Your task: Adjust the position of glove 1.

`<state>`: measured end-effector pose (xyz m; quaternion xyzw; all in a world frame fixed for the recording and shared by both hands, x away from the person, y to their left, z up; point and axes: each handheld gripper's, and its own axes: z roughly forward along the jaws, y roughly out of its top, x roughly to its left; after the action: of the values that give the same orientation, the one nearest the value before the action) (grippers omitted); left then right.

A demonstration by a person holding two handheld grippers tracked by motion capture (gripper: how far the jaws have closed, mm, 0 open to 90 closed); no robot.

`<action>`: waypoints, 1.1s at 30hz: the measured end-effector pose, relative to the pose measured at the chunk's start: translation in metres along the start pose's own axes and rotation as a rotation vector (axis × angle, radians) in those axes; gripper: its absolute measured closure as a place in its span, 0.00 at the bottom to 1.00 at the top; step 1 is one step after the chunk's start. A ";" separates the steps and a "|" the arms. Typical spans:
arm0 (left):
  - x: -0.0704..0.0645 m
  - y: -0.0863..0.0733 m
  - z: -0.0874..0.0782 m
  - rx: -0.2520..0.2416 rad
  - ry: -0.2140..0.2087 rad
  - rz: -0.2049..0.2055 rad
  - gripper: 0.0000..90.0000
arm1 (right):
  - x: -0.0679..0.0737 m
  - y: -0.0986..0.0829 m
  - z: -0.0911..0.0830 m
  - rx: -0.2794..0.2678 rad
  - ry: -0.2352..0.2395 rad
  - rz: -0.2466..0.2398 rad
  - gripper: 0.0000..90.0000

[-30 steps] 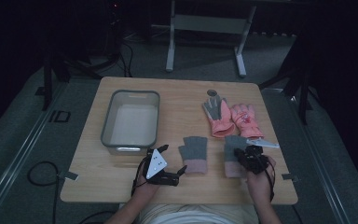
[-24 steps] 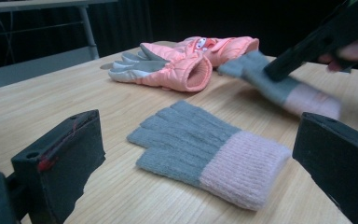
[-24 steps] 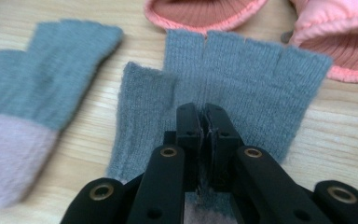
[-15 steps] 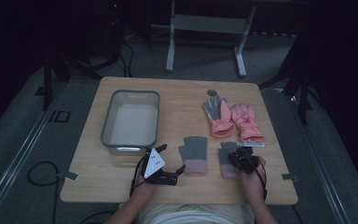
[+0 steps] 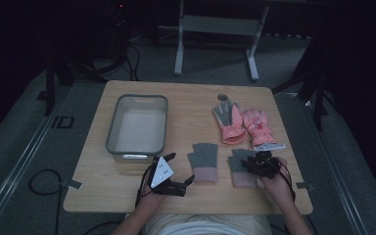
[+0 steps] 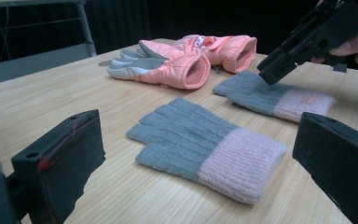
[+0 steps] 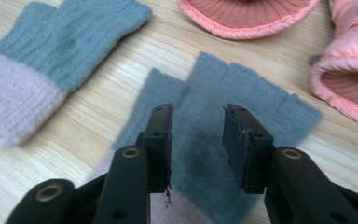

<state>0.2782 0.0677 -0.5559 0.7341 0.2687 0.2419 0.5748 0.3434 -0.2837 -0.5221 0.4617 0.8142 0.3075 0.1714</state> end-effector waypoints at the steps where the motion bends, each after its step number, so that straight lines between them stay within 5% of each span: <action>1: 0.000 0.000 0.000 0.006 -0.007 0.001 0.01 | -0.007 -0.001 -0.002 0.003 0.017 -0.020 0.69; 9: 0.001 -0.003 0.002 0.034 -0.027 -0.010 0.01 | -0.012 -0.004 0.003 0.029 0.071 -0.007 0.73; 17: -0.004 -0.001 0.000 0.032 -0.036 0.014 0.01 | -0.010 -0.016 0.012 0.043 0.039 0.017 0.80; 23: -0.001 -0.002 0.000 0.022 -0.054 -0.028 0.01 | -0.001 -0.018 0.013 0.041 -0.027 -0.027 0.92; 26: 0.000 -0.001 0.000 0.061 -0.015 -0.004 0.02 | 0.000 -0.019 0.013 0.033 -0.031 0.003 0.95; 33: 0.003 -0.001 -0.001 0.050 -0.004 -0.018 0.02 | 0.001 -0.011 -0.005 -0.017 -0.019 0.069 0.96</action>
<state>0.2795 0.0710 -0.5567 0.7462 0.2802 0.2287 0.5590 0.3327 -0.2889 -0.5259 0.4909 0.7935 0.3158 0.1722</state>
